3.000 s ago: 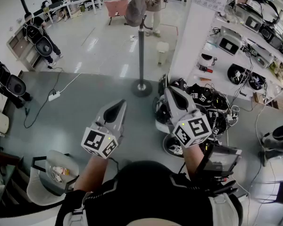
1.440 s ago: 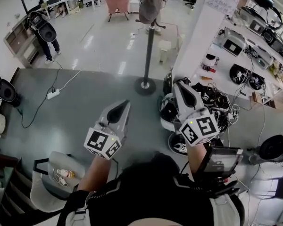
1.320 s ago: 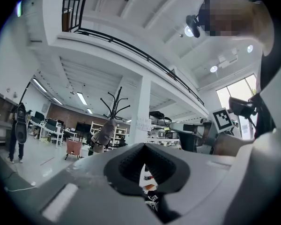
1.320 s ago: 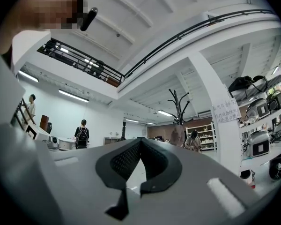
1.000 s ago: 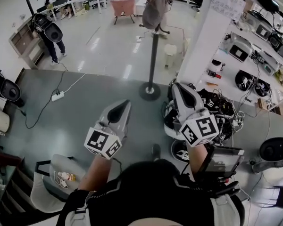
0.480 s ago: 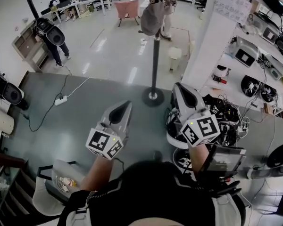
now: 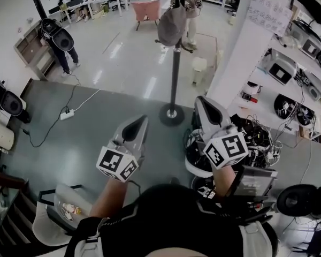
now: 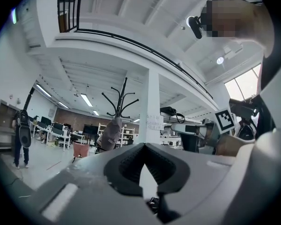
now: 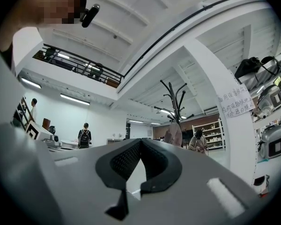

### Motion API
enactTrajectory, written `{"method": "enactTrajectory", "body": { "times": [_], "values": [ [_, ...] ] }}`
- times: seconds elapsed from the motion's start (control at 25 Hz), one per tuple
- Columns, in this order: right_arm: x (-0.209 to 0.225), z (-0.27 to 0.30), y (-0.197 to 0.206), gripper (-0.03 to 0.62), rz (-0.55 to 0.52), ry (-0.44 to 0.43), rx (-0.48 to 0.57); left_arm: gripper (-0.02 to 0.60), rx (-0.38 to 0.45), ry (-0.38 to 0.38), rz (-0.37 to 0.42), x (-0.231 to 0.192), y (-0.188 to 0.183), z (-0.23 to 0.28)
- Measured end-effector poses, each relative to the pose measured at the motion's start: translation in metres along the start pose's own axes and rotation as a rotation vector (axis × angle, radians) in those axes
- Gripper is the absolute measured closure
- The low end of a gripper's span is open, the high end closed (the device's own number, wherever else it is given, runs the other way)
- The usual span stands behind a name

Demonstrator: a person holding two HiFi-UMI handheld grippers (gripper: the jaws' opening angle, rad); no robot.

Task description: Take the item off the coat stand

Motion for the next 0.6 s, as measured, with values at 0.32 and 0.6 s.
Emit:
{"method": "enactTrajectory", "body": {
  "times": [0.32,0.6],
  "values": [
    [0.031,0.016,0.008,0.585,0.016,-0.035,-0.008,0.565,-0.009,-0.012,0.017,-0.001,0.006,0.034],
    [0.057,0.023,0.011,0.585,0.027,-0.045,0.003,0.565,-0.009,-0.025,0.037,-0.003,0.010,0.059]
  ]
}}
Point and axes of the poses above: the fingertips, and each gripper's own axes: z forward along the fingers, x to its right, y out of its underside, the point moved 10 cm from there along -z, backward along the fingers, and after that the axes turned 8 degrees about x, right-handed, at the moved point
